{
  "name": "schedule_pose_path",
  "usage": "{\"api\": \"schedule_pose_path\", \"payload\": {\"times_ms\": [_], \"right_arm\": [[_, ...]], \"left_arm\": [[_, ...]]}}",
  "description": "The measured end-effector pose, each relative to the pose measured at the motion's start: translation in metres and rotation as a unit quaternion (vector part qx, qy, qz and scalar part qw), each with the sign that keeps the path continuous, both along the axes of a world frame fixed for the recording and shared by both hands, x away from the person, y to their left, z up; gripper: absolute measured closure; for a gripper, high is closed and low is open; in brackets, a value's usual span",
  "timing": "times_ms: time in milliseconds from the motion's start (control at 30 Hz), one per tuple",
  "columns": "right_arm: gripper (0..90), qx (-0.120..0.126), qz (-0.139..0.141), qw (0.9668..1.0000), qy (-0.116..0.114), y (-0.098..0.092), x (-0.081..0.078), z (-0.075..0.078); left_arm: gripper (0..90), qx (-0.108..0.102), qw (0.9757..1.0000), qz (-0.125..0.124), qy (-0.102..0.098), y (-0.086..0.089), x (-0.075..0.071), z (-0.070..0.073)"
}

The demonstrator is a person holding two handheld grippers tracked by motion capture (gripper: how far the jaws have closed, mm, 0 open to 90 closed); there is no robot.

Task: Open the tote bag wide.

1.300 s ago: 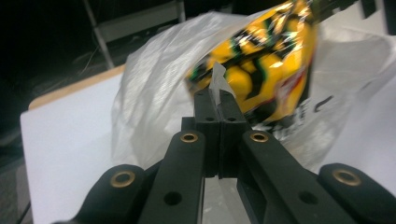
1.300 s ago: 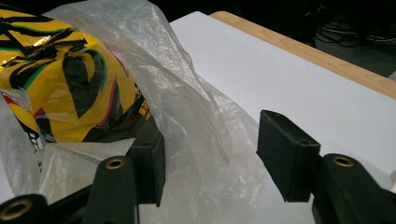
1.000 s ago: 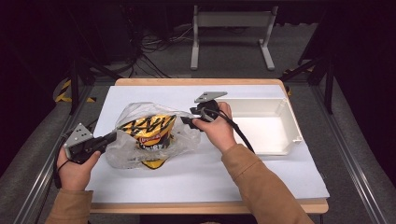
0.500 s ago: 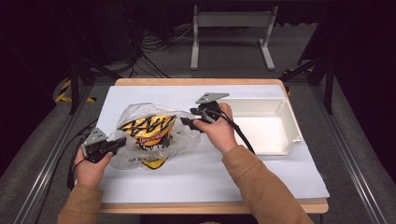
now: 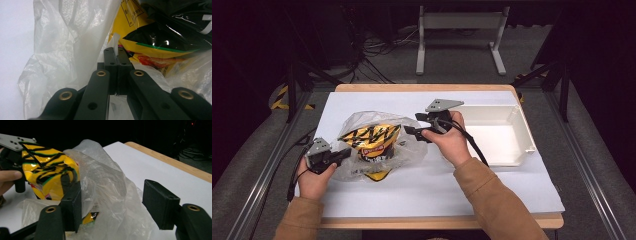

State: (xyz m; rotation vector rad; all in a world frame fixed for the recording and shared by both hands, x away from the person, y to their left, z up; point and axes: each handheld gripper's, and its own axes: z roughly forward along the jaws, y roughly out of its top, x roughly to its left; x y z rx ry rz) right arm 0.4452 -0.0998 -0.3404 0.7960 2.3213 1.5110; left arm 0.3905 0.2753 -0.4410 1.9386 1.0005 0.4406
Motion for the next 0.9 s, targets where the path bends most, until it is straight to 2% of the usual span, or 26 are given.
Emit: {"api": "schedule_pose_path", "payload": {"times_ms": [267, 300, 400, 467, 533, 667, 733, 900], "right_arm": [[34.6, 0.019, 0.014, 0.9995, -0.023, -0.004, -0.008, 0.005], [38.1, 0.016, 0.013, 0.9995, -0.025, -0.005, -0.009, 0.005], [61.2, -0.002, 0.006, 0.9996, -0.029, -0.008, -0.011, 0.004], [75.8, -0.022, -0.009, 0.9992, -0.033, -0.01, -0.013, 0.001], [82.3, -0.02, -0.028, 0.999, -0.029, -0.01, -0.014, -0.003], [85.8, -0.007, -0.064, 0.9979, -0.007, -0.005, -0.018, -0.018], [85.6, -0.007, -0.068, 0.9977, -0.003, -0.002, -0.019, -0.021], [84.6, -0.042, -0.082, 0.9957, 0.0, 0.01, -0.021, -0.037]], "left_arm": [[89.2, -0.002, 1.0, 0.0, -0.004, -0.001, -0.001, 0.001], [89.2, -0.001, 1.0, 0.001, -0.006, -0.001, 0.0, 0.001], [89.1, -0.002, 1.0, 0.001, -0.006, -0.001, 0.0, 0.001], [89.1, -0.002, 1.0, 0.001, -0.007, 0.0, 0.001, 0.0], [89.1, -0.004, 1.0, 0.002, -0.006, -0.001, 0.002, 0.0], [89.0, -0.003, 1.0, 0.007, -0.003, 0.0, 0.004, -0.003], [88.9, -0.001, 1.0, 0.009, -0.004, 0.001, 0.005, -0.004], [88.7, 0.006, 0.9998, 0.02, 0.009, 0.004, 0.008, -0.008]]}}
